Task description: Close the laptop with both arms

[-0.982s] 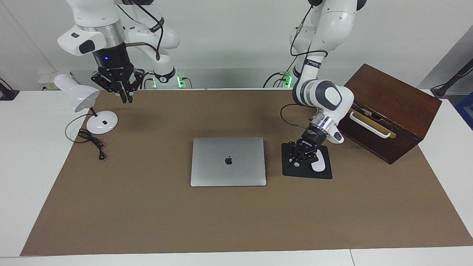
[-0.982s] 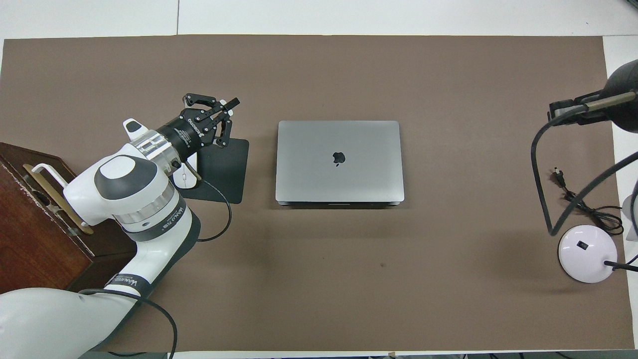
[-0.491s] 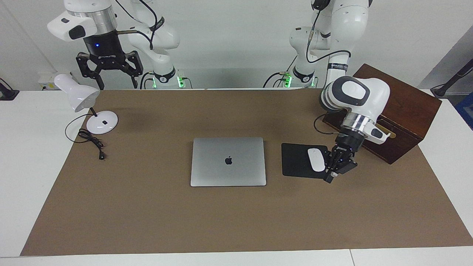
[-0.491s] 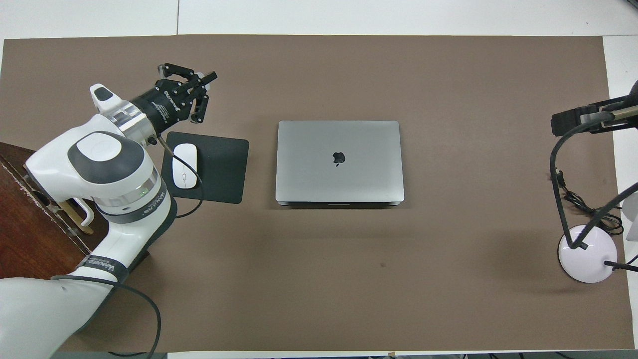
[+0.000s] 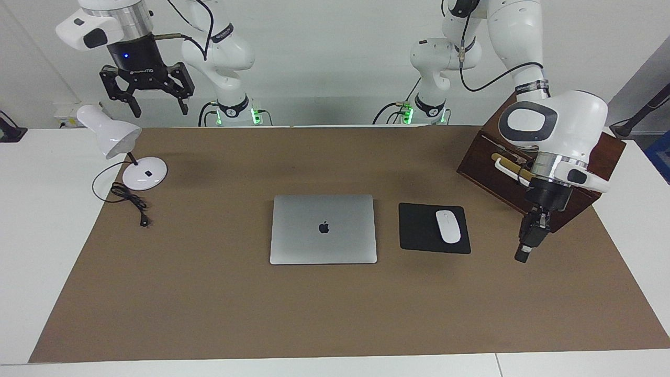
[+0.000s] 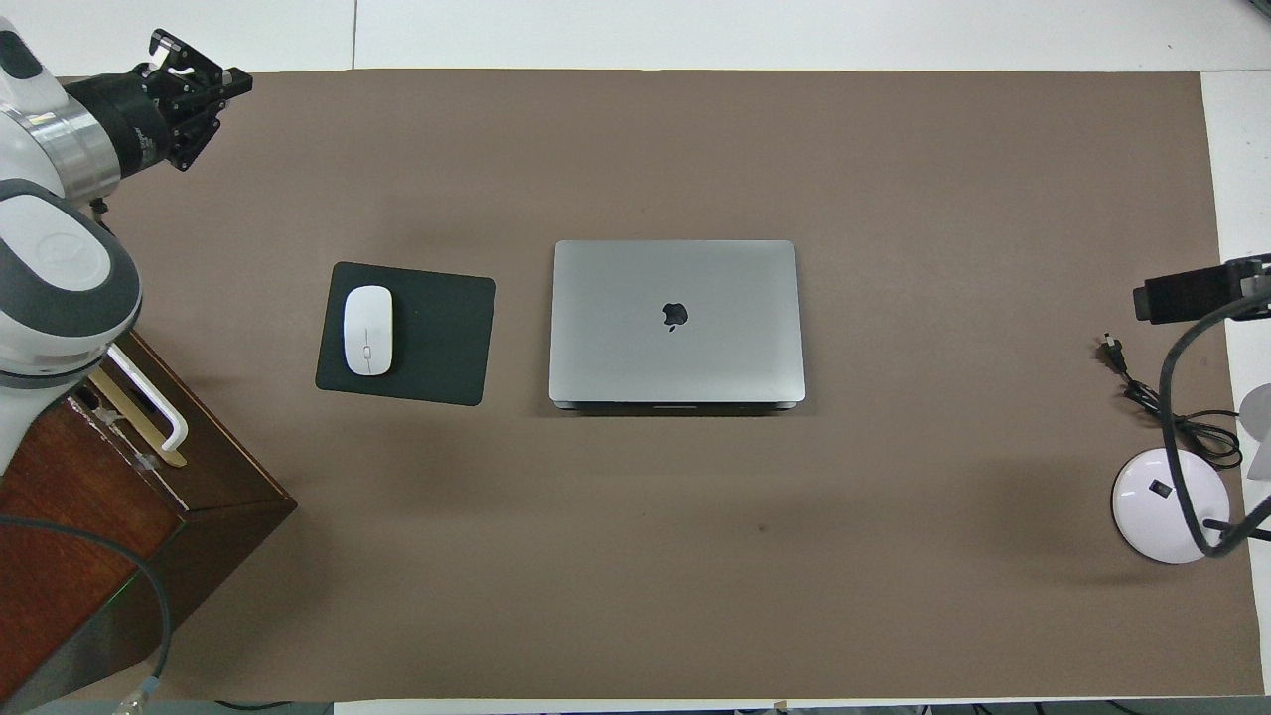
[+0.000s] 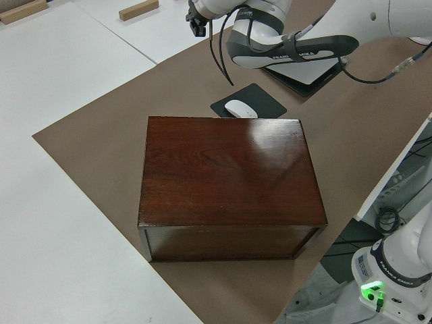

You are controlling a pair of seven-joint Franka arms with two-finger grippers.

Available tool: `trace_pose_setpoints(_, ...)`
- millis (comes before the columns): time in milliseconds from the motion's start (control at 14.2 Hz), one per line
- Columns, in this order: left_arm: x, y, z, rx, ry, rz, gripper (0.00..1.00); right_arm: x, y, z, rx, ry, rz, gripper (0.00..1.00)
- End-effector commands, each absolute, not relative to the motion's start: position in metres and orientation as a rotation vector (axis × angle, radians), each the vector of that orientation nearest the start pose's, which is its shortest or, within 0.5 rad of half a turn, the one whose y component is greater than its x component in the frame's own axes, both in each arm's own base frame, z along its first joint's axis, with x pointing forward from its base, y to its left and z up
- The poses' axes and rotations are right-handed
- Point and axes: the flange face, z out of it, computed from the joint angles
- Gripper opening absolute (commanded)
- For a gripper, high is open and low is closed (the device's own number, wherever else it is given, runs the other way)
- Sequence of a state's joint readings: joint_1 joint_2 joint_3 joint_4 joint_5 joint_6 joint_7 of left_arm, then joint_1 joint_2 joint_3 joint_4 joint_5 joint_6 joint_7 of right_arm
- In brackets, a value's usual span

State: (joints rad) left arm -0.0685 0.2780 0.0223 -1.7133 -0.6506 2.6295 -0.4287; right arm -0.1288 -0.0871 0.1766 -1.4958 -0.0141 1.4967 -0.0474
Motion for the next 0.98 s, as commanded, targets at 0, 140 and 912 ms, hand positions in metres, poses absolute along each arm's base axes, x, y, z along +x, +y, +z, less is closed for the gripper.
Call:
trace_pose_setpoints(0, 0.692, -0.001, 0.523, 2.495, 0.861, 0.634, 0.00, 0.507, 0.019, 0.685, -3.146, -0.177, -0.102, 1.00)
trace_pose_setpoints(140, 0.686, 0.003, 0.526, 2.669, 0.789, 0.557, 0.00, 0.507, 0.019, 0.677, -3.147, -0.172, -0.102, 1.00)
trace_pose_setpoints(912, 0.553, 0.022, 0.596, 2.953, 0.700, -0.060, 0.00, 0.510, 0.002, 0.672, -3.138, -0.099, -0.110, 1.00)
